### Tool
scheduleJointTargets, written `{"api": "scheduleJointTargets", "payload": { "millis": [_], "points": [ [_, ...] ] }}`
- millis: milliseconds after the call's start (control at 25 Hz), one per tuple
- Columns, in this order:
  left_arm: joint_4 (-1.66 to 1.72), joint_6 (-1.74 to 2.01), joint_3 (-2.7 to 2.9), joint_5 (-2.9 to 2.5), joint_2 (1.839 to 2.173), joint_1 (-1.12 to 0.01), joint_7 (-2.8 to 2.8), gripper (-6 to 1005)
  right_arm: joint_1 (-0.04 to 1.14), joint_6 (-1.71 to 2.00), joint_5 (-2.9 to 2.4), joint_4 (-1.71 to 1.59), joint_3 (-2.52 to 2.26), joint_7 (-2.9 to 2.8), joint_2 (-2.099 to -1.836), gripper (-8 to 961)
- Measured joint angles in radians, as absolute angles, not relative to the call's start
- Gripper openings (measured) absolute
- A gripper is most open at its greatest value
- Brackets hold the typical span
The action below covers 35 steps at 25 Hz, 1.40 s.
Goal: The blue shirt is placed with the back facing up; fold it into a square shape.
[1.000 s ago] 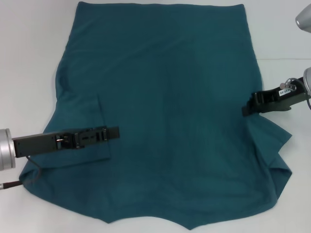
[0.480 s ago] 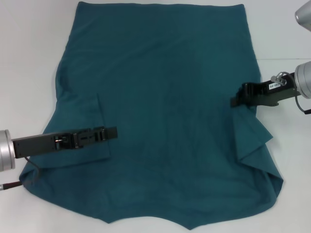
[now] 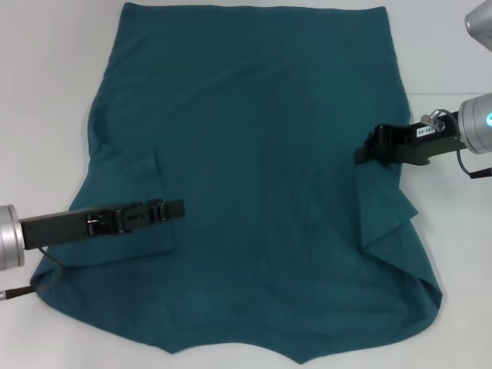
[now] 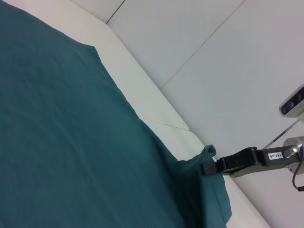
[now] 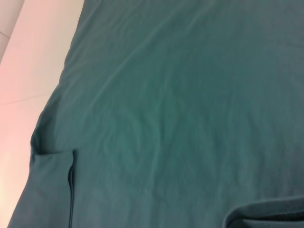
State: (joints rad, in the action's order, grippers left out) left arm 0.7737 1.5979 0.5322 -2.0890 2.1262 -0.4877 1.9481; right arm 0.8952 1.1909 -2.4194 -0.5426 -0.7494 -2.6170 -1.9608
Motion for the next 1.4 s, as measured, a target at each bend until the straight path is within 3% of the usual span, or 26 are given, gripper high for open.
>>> {"api": "scheduleJointTargets", "payload": {
  "millis": [360,560,640,880,1040,1160,1400],
  "points": [
    [0.773,1.598,0.531,-2.089,2.126,-0.486,1.948,656,0.901,1.189,-2.373,-0.522,-0.74,-2.604,-1.962,86],
    [0.773,1.598,0.531,-2.089,2.126,-0.482,1.948,655,0.873,1.237,-2.144,-0.484,-0.742,-2.463,-1.95,319],
    [0.773,1.598,0.531,-2.089,2.126,-0.479,1.952,655,0.865,1.26,-2.134,-0.487,-0.751,-2.449,-1.932,568],
    [0.775,1.599,0.527,-2.089,2.121,-0.478,1.996,656,0.846,1.329,-2.209,-0.528,-0.753,-2.456,-1.889,684],
    [0.78,1.599,0.525,-2.089,2.12,-0.477,2.01,657,0.816,1.369,-2.33,-0.598,-0.756,-2.514,-1.867,681],
    [0.778,1.595,0.524,-2.089,2.119,-0.477,2.011,657,0.796,1.376,-2.379,-0.611,-0.758,-2.507,-1.864,678],
    [0.775,1.588,0.515,-2.088,2.118,-0.484,2.011,657,0.785,1.315,-2.434,-0.595,-0.76,-2.455,-1.899,673]
  ]
}}
